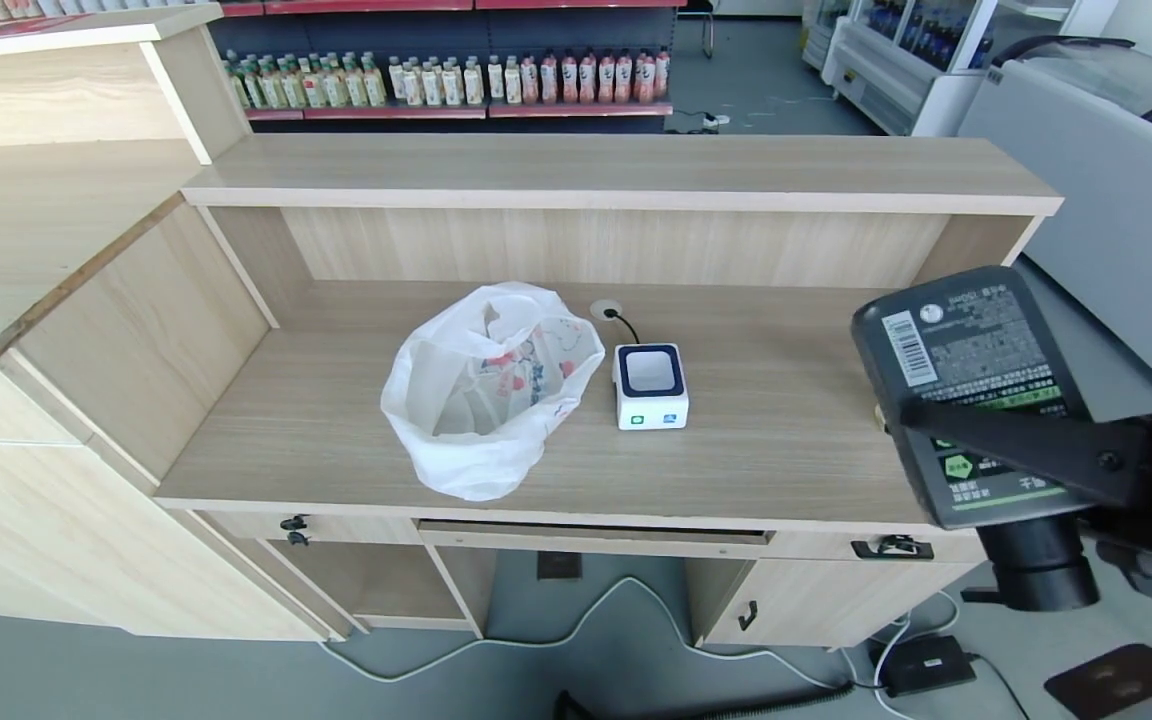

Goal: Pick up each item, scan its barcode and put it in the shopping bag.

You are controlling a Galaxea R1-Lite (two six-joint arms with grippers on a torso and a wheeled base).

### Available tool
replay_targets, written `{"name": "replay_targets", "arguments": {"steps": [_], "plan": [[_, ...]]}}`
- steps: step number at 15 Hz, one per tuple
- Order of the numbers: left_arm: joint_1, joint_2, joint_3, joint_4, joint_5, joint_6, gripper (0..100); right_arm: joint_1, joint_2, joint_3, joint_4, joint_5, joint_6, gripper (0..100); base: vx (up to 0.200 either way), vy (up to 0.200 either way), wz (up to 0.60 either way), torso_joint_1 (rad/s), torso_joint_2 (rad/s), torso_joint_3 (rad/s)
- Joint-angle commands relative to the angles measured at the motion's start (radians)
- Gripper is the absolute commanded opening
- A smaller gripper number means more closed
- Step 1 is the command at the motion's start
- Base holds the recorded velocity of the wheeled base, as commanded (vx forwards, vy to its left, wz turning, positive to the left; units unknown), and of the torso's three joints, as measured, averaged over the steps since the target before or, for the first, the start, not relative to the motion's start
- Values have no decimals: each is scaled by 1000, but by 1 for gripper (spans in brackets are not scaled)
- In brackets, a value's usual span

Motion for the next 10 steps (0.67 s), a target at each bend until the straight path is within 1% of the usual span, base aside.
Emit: {"name": "replay_targets", "arguments": {"steps": [1, 2, 4, 5, 7, 10], "plan": [[0, 0, 0, -1, 1, 0, 100, 156, -19, 16, -3, -1, -123, 0, 0, 0, 0, 0, 0, 0], [0, 0, 0, -1, 1, 0, 100, 187, -17, 16, -9, 0, -126, 0, 0, 0, 0, 0, 0, 0], [0, 0, 0, -1, 1, 0, 100, 230, -34, 22, -25, -1, -76, 0, 0, 0, 0, 0, 0, 0], [0, 0, 0, -1, -1, 0, 100, 294, -26, 53, -91, 6, -18, 0, 0, 0, 0, 0, 0, 0], [0, 0, 0, -1, 1, 0, 100, 375, 14, 59, -200, 9, -13, 0, 0, 0, 0, 0, 0, 0], [0, 0, 0, -1, 1, 0, 100, 383, 12, 50, -206, 5, -1, 0, 0, 0, 0, 0, 0, 0]]}}
